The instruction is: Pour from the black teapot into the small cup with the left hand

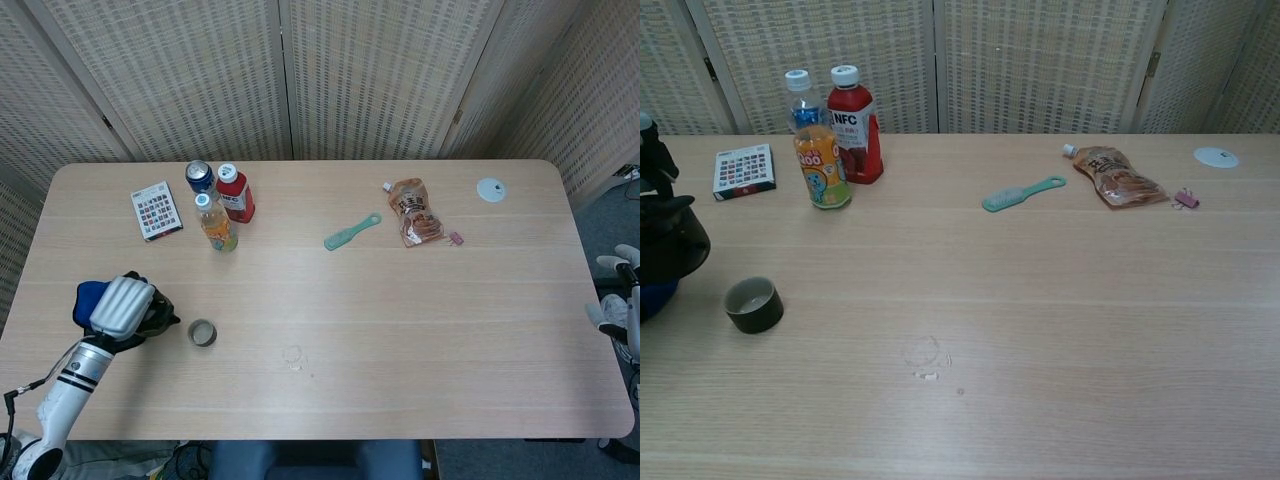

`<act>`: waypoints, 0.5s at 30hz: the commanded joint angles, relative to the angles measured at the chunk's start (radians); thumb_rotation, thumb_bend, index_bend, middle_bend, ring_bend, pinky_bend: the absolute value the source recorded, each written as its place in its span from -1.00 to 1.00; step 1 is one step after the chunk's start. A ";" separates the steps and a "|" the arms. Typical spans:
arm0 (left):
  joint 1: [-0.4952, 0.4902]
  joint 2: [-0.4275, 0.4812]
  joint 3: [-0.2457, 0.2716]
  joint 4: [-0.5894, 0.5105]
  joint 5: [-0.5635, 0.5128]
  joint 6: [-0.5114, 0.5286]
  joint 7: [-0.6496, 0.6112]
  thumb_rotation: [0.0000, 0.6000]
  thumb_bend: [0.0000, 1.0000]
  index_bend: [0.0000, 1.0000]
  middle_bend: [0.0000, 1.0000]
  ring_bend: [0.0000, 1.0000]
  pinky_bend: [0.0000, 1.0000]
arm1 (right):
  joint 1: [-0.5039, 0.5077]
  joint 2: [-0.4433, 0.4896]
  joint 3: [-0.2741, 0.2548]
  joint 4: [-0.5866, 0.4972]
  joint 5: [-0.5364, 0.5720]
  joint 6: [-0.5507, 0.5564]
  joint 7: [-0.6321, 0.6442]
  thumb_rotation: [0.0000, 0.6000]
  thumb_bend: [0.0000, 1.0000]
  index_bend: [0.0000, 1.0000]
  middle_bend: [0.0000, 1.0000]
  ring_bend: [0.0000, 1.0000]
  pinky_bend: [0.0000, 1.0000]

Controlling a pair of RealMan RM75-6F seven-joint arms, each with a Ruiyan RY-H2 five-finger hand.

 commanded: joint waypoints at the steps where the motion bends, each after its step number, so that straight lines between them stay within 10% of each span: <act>1: 0.001 -0.006 0.006 0.001 0.014 0.008 0.015 0.68 -0.15 1.00 1.00 1.00 -0.12 | 0.000 0.000 -0.001 0.000 0.000 0.000 0.000 1.00 -0.68 -0.36 -0.56 -0.61 -0.66; 15: -0.010 -0.046 0.012 0.018 0.074 0.032 0.076 0.69 -0.15 1.00 1.00 1.00 -0.12 | -0.010 0.005 -0.002 -0.004 0.001 0.012 0.006 1.00 -0.68 -0.36 -0.56 -0.61 -0.66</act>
